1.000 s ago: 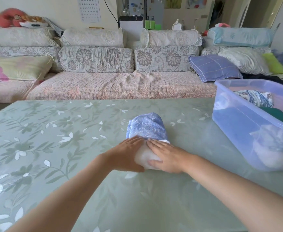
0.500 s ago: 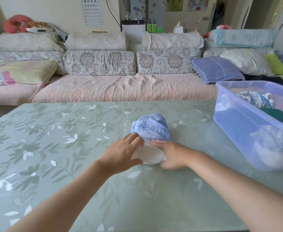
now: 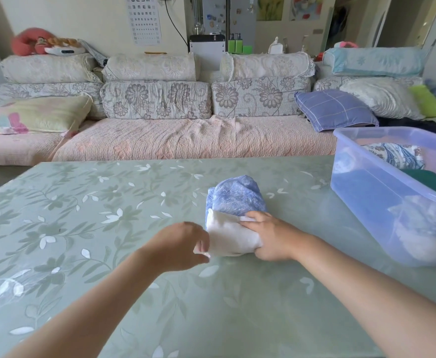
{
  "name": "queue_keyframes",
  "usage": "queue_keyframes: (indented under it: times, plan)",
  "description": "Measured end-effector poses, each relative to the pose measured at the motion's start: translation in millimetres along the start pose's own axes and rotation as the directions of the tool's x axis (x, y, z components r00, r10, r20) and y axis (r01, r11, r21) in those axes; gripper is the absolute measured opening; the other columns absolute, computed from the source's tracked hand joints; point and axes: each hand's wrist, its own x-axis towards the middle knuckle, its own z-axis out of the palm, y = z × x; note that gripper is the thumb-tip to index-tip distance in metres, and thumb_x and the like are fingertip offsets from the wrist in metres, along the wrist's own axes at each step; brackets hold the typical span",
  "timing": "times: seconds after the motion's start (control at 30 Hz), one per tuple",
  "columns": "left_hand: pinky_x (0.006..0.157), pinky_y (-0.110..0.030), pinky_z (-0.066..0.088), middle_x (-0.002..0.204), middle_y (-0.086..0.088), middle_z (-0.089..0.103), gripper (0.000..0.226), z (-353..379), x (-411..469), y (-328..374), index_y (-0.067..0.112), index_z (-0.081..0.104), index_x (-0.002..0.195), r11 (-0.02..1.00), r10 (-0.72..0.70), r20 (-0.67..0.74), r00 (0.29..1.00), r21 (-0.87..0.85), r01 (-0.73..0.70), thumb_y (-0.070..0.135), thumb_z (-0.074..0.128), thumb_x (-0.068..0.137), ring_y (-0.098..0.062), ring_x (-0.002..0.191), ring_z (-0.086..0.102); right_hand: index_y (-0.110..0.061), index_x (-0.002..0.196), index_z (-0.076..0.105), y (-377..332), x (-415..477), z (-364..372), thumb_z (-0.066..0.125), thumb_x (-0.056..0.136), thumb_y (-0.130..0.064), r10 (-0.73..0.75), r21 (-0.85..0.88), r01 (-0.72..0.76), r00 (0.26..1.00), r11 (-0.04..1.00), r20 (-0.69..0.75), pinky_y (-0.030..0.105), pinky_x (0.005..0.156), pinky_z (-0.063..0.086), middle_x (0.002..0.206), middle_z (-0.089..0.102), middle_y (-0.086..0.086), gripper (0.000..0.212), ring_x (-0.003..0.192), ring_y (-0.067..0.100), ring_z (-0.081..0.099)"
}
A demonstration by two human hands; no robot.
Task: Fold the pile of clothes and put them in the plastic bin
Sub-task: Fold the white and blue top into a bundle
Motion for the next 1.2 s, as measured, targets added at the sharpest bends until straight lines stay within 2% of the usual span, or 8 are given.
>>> queue_keyframes:
  times: [0.13,0.3,0.47,0.57,0.83,1.0,1.1,1.2]
  plan:
    - [0.068,-0.026,0.048,0.093,0.012,0.053,0.043,-3,18,18,0.022,0.055,0.095,0.973,0.176,-0.341,0.923,-0.081,-0.215,0.051,0.075,0.070,-0.011,0.087,0.052,-0.036,0.150,0.032,-5,-1,2,0.063,0.075,-0.028,-0.009,-0.044,0.009,1.000,0.999,-0.009,0.030,0.111,0.036,0.147,0.028,-0.004,0.082,0.142,0.018,0.024]
    - [0.114,-0.033,0.029,0.151,0.007,0.037,0.095,26,35,23,0.027,0.038,0.145,0.993,0.071,0.079,0.994,0.091,-0.078,0.061,0.075,0.064,-0.015,0.140,0.033,-0.031,0.142,0.046,-12,0,5,0.060,0.072,-0.029,-0.083,-0.020,0.083,0.997,0.996,0.000,0.028,0.108,0.038,0.130,0.047,-0.001,0.071,0.127,0.018,0.041]
    - [0.082,-0.030,0.051,0.102,0.010,0.065,0.039,19,38,16,0.033,0.061,0.111,0.969,-0.118,0.176,0.977,-0.193,0.152,0.037,0.069,0.073,-0.016,0.096,0.061,-0.023,0.086,0.062,-2,-6,-13,0.063,0.077,-0.023,0.017,0.184,-0.003,0.997,0.983,-0.074,0.030,0.071,0.047,0.085,0.065,-0.004,0.009,0.082,0.018,0.059]
    - [0.077,-0.031,0.051,0.095,0.009,0.066,0.031,5,41,14,0.035,0.061,0.100,0.934,-0.149,0.263,0.953,-0.278,0.223,0.048,0.071,0.074,-0.014,0.087,0.061,-0.022,0.065,0.041,5,-9,-25,0.064,0.072,-0.028,0.107,0.347,-0.088,0.994,0.934,-0.035,0.028,0.054,0.030,0.064,0.043,-0.008,0.025,0.060,0.013,0.039]
    - [0.065,-0.013,0.044,0.097,0.010,0.063,0.040,9,41,3,0.034,0.058,0.113,0.716,-0.292,0.170,0.941,-0.613,0.333,0.048,0.076,0.080,-0.006,0.083,0.061,-0.027,0.105,0.062,15,2,-21,0.065,0.076,-0.062,0.202,0.612,-0.152,0.979,0.776,-0.013,0.029,0.073,0.046,0.100,0.065,-0.008,0.045,0.094,0.016,0.062]
    - [0.088,-0.028,0.043,0.124,0.009,0.053,0.051,20,54,5,0.033,0.059,0.124,0.971,-0.169,-0.146,0.975,-0.192,0.139,0.039,0.078,0.077,-0.014,0.112,0.052,-0.032,0.120,0.058,15,14,-11,0.064,0.092,-0.044,0.237,0.317,-0.176,0.958,0.932,-0.164,0.030,0.081,0.047,0.115,0.056,-0.005,0.031,0.104,0.019,0.060]
    - [0.092,-0.029,0.045,0.128,0.015,0.059,0.035,19,58,20,0.031,0.064,0.124,0.997,0.044,-0.140,0.989,-0.049,-0.052,0.022,0.060,0.090,-0.014,0.116,0.055,-0.031,0.127,0.060,8,16,-17,0.064,0.090,-0.037,0.093,0.012,-0.094,0.943,0.995,-0.319,0.033,0.093,0.043,0.126,0.050,-0.002,0.038,0.117,0.021,0.055]
    - [0.106,-0.031,0.038,0.140,0.013,0.053,0.052,36,54,23,0.030,0.053,0.137,0.994,0.096,-0.104,0.990,0.052,-0.091,0.045,0.032,0.092,-0.014,0.131,0.047,-0.024,0.115,0.071,-3,13,-19,0.037,0.086,-0.049,-0.065,-0.058,0.046,0.925,0.997,-0.375,0.037,0.088,0.046,0.115,0.061,0.000,0.052,0.106,0.026,0.059]
